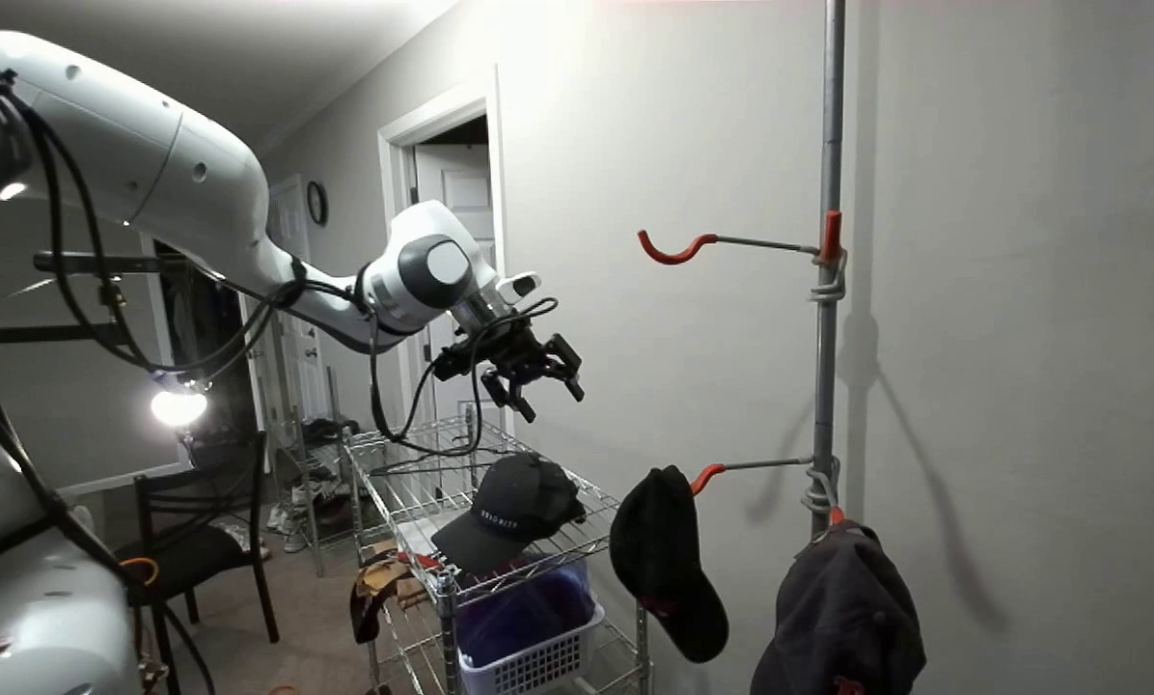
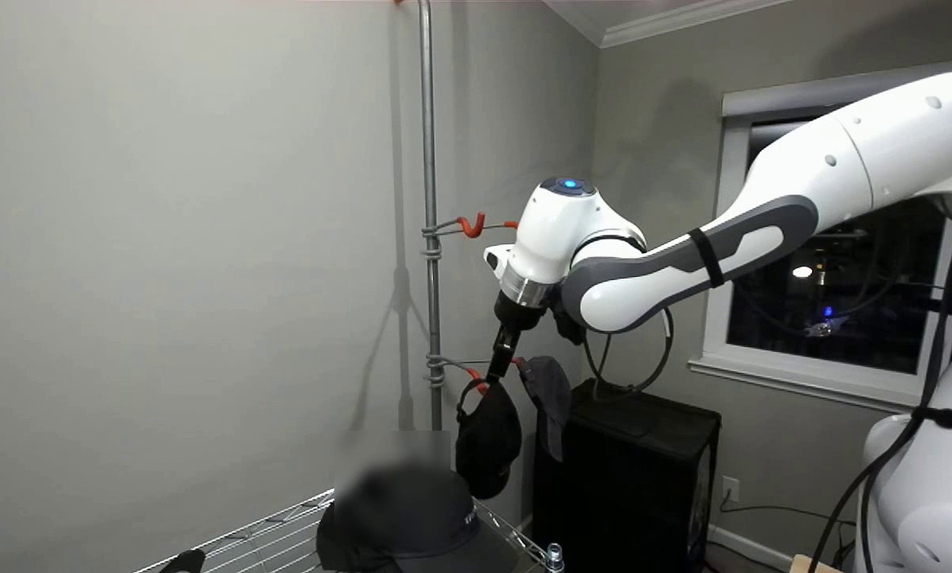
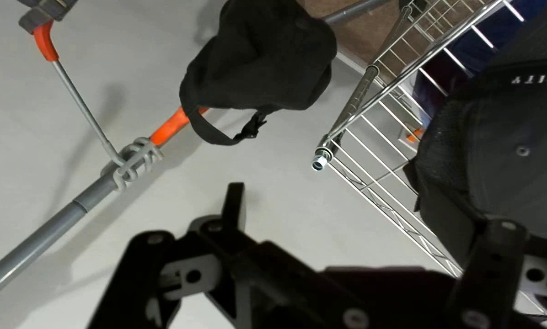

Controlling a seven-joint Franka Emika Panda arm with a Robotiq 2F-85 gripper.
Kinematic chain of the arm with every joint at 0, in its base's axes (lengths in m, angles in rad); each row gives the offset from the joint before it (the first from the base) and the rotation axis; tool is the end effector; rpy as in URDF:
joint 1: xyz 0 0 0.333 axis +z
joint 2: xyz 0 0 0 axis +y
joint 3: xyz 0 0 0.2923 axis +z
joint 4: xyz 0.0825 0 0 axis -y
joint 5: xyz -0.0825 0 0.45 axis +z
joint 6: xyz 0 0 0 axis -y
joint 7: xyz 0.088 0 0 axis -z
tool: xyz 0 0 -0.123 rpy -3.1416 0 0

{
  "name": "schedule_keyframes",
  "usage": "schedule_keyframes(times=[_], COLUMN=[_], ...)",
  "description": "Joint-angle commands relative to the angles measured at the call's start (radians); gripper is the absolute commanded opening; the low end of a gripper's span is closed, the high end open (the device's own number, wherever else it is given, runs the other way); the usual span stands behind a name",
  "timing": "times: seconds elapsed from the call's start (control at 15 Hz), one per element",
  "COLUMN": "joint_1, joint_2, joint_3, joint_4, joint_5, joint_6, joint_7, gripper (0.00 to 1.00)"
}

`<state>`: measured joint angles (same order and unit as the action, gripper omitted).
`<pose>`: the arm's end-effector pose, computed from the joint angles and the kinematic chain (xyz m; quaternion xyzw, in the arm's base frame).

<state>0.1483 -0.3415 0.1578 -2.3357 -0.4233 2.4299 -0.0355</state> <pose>0.5321 0.1635 0.4511 0.9154 0.2870 0.2295 0.1647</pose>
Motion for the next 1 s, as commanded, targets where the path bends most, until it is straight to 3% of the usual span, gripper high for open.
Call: schedule_keyframes(times=[0.0,0.53,0.93], joint_1=[0.027,0.088,0.128], joint_2=[-0.009,0.164,0.314], joint_3=[0.054,0.212,0.217], joint_4=[0.02,0.19,0.229], joint_5=[0.019,-0.016,0.015], joint_6=[-0.073,-0.223,-0.244], joint_7=[-0.032,0.062,0.103], gripper=[1.0,1.0,1.0])
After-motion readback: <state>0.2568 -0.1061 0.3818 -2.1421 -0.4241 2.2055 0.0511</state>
